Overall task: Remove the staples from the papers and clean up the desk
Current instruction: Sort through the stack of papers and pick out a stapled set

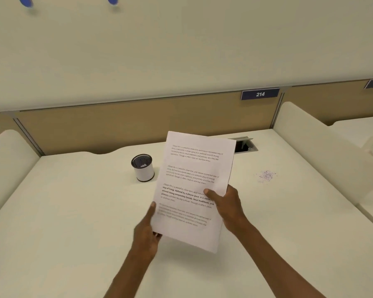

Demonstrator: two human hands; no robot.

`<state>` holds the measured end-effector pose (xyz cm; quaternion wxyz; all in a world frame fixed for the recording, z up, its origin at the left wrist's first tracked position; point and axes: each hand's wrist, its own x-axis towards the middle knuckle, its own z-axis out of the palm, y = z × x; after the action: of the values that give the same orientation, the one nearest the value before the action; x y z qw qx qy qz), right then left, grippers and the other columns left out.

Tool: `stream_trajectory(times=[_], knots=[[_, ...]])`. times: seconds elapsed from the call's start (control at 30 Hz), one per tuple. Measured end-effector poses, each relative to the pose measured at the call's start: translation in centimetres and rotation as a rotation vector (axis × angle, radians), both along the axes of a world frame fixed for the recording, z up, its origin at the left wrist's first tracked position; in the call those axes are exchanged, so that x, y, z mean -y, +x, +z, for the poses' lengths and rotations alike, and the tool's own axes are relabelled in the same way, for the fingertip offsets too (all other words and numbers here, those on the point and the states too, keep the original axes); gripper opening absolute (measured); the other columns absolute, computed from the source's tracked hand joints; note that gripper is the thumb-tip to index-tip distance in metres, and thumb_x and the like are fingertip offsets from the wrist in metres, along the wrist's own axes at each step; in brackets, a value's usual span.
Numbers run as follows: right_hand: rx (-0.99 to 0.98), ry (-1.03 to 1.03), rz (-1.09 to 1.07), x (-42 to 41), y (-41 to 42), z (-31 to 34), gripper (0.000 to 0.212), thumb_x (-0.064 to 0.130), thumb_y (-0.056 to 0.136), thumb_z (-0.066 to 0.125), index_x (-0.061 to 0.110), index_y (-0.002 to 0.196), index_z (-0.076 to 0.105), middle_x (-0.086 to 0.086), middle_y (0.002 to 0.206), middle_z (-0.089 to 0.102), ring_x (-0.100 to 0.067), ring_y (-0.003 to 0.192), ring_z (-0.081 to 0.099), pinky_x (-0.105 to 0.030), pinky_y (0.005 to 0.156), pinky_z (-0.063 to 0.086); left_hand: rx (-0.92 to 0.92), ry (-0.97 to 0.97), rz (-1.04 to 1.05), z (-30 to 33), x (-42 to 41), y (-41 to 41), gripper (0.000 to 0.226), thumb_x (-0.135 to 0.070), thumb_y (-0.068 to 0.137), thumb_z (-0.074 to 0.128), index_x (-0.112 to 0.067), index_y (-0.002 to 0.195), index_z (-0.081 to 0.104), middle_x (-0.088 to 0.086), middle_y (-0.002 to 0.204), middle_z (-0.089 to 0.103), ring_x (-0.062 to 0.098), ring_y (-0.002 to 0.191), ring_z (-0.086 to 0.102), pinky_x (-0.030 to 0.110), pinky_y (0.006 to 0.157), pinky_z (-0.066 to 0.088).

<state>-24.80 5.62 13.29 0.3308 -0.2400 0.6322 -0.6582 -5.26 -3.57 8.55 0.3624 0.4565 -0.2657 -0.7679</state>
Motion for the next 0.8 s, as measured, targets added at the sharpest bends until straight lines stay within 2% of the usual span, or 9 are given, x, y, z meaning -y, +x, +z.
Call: stream_trajectory(times=[0.1,0.2,0.33,0.53,0.8], knots=[[-0.047,0.034,0.071,-0.8,-0.4,0.4,0.023,0.010,0.083,0.073,0.022,0.103,0.071,0.002,0.100,0.076,-0.019,0.091,0.073,-0.047,0.089,0.057,0.122,-0.169,-0.100,1.9,3.1,2.1,0.048,-0.048,0.089,0.063,-0.012,0.120,0.064,0.002,0.115,0.074,0.021,0.103,0.068,0.039,0.087,0.051],[-0.063,0.067,0.151,-1.6,-0.3,0.7,0.026,0.012,0.084,0.074,0.019,0.108,0.069,-0.001,0.103,0.076,-0.022,0.092,0.073,-0.049,0.088,0.057,0.163,-0.352,-0.182,4.7,5.2,2.4,0.037,-0.042,0.096,0.057,-0.014,0.119,0.064,0.000,0.113,0.075,0.022,0.107,0.070,0.043,0.099,0.050],[-0.019,0.065,0.220,-2.3,0.8,0.5,0.031,0.011,0.085,0.073,0.013,0.115,0.065,-0.004,0.107,0.075,-0.027,0.094,0.073,-0.048,0.086,0.058,0.119,-0.510,-0.155,7.4,6.4,1.1,0.031,-0.031,0.099,0.058,-0.012,0.121,0.068,0.000,0.114,0.075,0.018,0.109,0.070,0.038,0.098,0.051],[0.026,0.063,0.247,-2.8,1.5,-0.2,0.030,0.010,0.085,0.072,0.011,0.115,0.065,-0.007,0.107,0.075,-0.029,0.093,0.073,-0.047,0.083,0.059,0.077,-0.516,-0.074,7.7,6.8,-0.3,0.022,-0.021,0.097,0.062,-0.011,0.114,0.073,0.006,0.111,0.076,0.017,0.095,0.071,0.030,0.079,0.058],[0.033,0.086,0.289,-2.3,-0.7,-1.3,0.034,0.014,0.083,0.075,0.012,0.115,0.065,-0.005,0.107,0.075,-0.028,0.094,0.073,-0.050,0.086,0.058,0.082,-0.476,0.046,6.9,6.4,-2.3,0.026,-0.022,0.092,0.069,-0.009,0.114,0.073,0.006,0.107,0.077,0.018,0.091,0.072,0.033,0.078,0.057]])
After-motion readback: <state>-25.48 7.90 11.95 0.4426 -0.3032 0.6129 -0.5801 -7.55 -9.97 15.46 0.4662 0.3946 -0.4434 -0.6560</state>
